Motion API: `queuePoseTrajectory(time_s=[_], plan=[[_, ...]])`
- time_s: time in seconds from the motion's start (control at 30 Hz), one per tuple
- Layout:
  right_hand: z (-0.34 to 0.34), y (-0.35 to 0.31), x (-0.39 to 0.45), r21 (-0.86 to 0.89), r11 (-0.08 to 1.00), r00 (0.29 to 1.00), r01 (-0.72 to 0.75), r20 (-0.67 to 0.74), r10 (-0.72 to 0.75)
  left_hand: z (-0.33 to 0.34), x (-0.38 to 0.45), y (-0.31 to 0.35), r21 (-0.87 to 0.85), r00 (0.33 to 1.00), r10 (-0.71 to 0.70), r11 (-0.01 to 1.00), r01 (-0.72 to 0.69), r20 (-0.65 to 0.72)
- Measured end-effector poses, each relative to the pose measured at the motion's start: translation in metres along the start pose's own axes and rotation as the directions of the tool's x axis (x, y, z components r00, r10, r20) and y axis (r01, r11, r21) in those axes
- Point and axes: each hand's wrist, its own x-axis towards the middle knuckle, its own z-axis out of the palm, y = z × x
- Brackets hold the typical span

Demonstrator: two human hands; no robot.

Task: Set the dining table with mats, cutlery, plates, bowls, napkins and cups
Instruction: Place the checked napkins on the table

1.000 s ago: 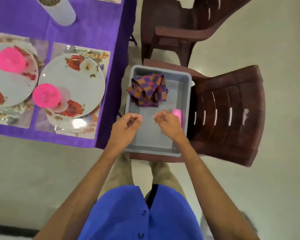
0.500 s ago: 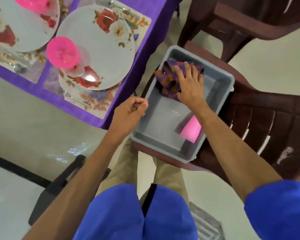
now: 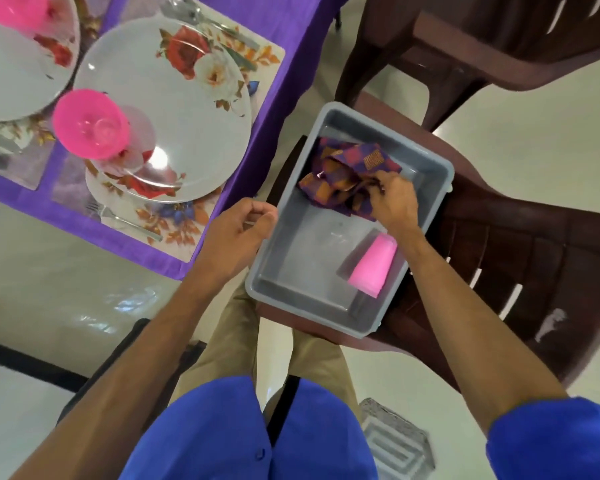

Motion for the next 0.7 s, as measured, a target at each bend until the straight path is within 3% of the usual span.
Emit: queuePoseTrajectory(time_s=[0.13, 0.27, 0.33, 0.4, 0.5, 0.63, 0.7], plan=[[-0.031, -0.01, -0.007, 0.202, 0.977, 0.989, -0.071, -0.114, 0.095, -0.002, 0.009, 0.013, -0.004, 1.0, -0.002, 1.0, 0.002, 0.03], [-0.063, -0.023, -0.019, 0.489, 0.866, 0.966, -0.109, -0.155, 0.209, 0.0, 0.01, 0.023, 0.019, 0.998, -0.002, 1.0, 0.0, 0.06], [-0.073, -0.026, -0.024, 0.657, 0.739, 0.954, -0.151, -0.099, 0.283, 0.001, 0.009, 0.025, 0.025, 0.996, 0.001, 1.0, -0.003, 0.084], [-0.081, -0.027, -0.027, 0.828, 0.525, 0.939, -0.197, 0.006, 0.343, 0.003, 0.008, 0.025, 0.029, 0.994, -0.002, 1.0, -0.001, 0.109], [-0.092, -0.023, -0.034, 0.928, 0.302, 0.922, -0.221, 0.097, 0.375, 0.006, 0.004, 0.024, 0.038, 0.992, 0.007, 0.999, -0.012, 0.129], [-0.108, -0.022, -0.052, 0.968, 0.156, 0.914, -0.196, 0.122, 0.387, 0.011, -0.006, 0.026, 0.031, 0.99, 0.013, 0.999, -0.017, 0.138], [-0.117, -0.025, -0.064, 0.971, 0.134, 0.916, -0.199, 0.136, 0.377, 0.015, -0.012, 0.029, 0.008, 0.988, 0.015, 1.0, -0.017, 0.151]])
